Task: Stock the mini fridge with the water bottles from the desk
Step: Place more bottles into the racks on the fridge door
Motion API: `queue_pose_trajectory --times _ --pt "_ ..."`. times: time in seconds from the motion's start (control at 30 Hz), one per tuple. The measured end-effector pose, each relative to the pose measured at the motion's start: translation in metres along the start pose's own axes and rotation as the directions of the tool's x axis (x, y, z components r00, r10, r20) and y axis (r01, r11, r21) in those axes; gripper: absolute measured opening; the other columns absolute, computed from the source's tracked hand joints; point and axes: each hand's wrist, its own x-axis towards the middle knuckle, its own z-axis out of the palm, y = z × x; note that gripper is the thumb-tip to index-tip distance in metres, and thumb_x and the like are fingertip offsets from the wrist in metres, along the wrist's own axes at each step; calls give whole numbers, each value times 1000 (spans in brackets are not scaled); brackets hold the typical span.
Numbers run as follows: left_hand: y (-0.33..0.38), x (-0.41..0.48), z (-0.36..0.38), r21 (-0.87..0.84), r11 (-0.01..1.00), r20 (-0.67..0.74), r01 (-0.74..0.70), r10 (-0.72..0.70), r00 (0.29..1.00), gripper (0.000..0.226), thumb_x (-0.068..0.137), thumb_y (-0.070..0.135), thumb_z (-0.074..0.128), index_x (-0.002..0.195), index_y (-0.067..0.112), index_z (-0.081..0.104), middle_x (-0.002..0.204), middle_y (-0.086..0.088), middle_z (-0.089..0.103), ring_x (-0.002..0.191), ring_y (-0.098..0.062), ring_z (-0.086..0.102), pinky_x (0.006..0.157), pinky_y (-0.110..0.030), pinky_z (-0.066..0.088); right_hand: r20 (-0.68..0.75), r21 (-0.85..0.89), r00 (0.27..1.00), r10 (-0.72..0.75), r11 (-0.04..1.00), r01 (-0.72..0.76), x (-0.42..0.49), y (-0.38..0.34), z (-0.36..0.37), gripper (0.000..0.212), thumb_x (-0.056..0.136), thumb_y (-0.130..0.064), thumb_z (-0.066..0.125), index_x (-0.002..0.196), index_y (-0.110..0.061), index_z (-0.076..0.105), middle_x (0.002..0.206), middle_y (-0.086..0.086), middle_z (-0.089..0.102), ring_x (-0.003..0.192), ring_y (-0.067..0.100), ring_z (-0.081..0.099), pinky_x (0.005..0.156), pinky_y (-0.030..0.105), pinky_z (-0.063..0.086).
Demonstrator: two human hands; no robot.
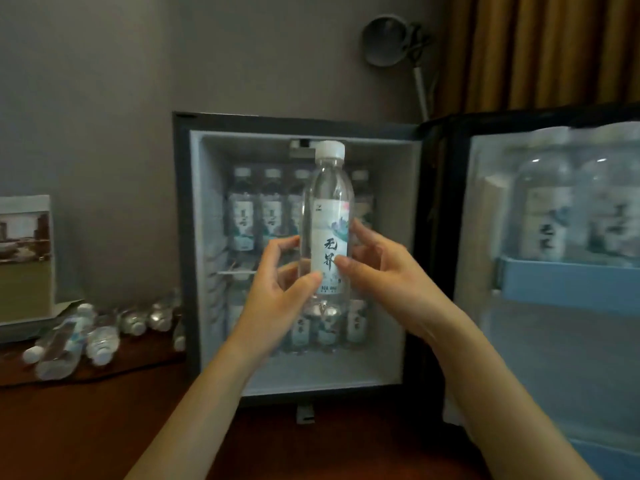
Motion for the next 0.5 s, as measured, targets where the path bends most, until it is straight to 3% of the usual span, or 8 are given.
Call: queue_pose_trajectory --times 0.17,0.23,0.43,0.5 --pt "21 29 98 -158 969 125 -191 211 969 36 85 7 57 112 26 44 92 0 72 82 -12 69 66 -23 55 -172 -167 980 -102 983 73 -45 -60 -75 52 92 -6 52 140 -18 38 111 9 69 103 20 67 88 32 54" --pt "32 37 138 -219 945 178 -242 283 943 40 82 12 57 117 22 41 102 -5 69 88 -15 69 71 -25 55 -270 -247 950 -156 965 88 -63 -81 -101 52 90 -9 55 139 -19 40 108 7 70 99 19 68 85 34 55" --pt "52 54 238 -229 906 286 -357 413 865 50 86 22 63 131 19 41 122 -6 61 104 -19 65 85 -37 56 -521 -368 799 -300 924 107 -111 -120 -166 61 82 -9 64 138 -12 40 102 6 71 95 19 69 78 30 57" --pt "57 58 259 -167 910 317 -381 415 853 58 86 25 65 138 20 40 124 0 59 107 -15 62 86 -31 56 -570 -407 750 -335 908 97 -120 -123 -185 61 82 -5 65 137 -9 40 99 3 72 93 18 70 76 29 57"
